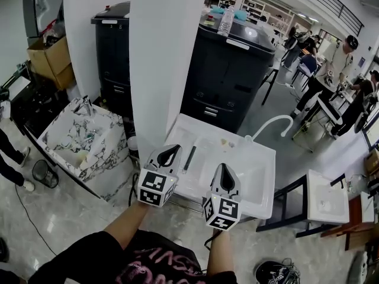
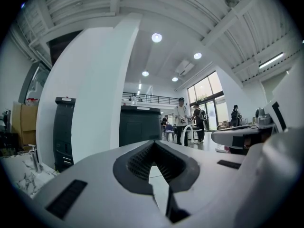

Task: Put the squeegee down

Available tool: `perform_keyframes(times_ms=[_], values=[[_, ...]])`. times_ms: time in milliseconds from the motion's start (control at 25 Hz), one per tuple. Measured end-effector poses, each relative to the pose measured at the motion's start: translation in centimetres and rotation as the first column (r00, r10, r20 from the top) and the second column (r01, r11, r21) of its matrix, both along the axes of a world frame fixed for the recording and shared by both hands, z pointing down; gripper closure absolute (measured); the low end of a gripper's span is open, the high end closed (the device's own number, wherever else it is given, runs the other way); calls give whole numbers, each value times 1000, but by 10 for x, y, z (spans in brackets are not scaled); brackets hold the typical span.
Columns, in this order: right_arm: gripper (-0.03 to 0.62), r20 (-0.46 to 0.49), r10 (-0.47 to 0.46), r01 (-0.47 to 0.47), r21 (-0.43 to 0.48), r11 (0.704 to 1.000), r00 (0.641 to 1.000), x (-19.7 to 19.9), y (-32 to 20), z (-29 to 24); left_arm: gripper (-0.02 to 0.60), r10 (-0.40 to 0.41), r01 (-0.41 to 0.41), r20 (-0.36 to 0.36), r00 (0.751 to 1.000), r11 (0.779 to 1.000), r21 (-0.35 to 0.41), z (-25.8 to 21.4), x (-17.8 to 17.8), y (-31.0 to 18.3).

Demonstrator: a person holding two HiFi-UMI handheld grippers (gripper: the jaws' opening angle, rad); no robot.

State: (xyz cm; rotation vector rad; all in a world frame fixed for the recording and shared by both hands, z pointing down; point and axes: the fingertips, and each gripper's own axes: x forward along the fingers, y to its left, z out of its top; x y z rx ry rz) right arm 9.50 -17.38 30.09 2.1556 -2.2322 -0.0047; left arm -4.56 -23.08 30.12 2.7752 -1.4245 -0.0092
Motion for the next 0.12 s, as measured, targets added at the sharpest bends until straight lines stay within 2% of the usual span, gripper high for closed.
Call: perform_keyframes(times_ms=[120], values=[[574, 7, 3, -3, 0, 1000, 1000, -1, -2, 0, 572, -1, 1, 2, 1000, 1000, 2, 2, -3, -2]])
